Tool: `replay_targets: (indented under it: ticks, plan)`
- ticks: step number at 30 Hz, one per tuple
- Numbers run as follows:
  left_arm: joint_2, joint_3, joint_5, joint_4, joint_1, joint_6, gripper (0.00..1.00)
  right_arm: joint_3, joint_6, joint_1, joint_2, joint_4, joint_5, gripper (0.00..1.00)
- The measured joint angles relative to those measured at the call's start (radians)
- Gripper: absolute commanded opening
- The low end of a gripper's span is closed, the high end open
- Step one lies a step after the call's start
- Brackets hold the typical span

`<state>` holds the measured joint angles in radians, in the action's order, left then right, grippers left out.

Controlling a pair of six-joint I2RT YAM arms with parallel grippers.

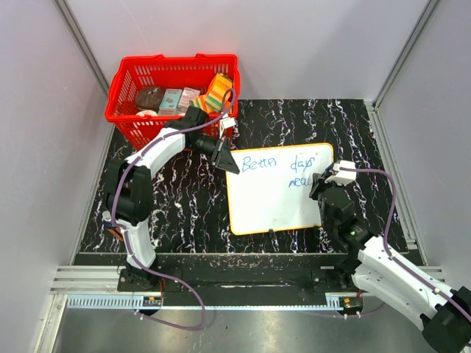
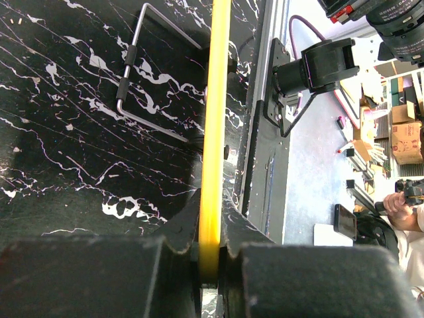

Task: Write a sentence on the whiteboard

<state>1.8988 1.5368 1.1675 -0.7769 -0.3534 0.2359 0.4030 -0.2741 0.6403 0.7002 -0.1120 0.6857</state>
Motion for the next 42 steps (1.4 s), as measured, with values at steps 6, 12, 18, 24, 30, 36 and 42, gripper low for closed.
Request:
replay_targets:
  ticks: [6,12,18,24,30,36,42]
  plan:
    - [0.000,0.000,0.000,0.000,0.000,0.000,0.00,-0.002,-0.004,0.000,-0.004,0.005,0.000,0.00]
    - [0.000,0.000,-0.001,-0.001,0.000,-0.006,0.00,-0.001,-0.001,0.000,0.011,0.000,0.001,0.00]
    - [0.000,0.000,-0.002,-0.002,0.000,-0.009,0.00,0.021,0.024,0.000,0.051,-0.017,0.001,0.00]
    - [0.000,0.000,-0.002,-0.002,0.000,-0.008,0.00,0.036,0.046,0.000,0.072,-0.041,0.001,0.00]
    - [0.000,0.000,-0.001,-0.002,0.000,-0.008,0.00,0.042,0.064,0.000,0.079,-0.048,0.003,0.00]
    - [0.000,0.000,-0.001,0.000,-0.001,-0.003,0.00,0.053,0.085,-0.009,0.080,-0.050,0.005,0.00]
    - [0.000,0.000,-0.001,0.000,-0.002,-0.002,0.00,0.057,0.100,-0.016,0.080,-0.051,0.008,0.00]
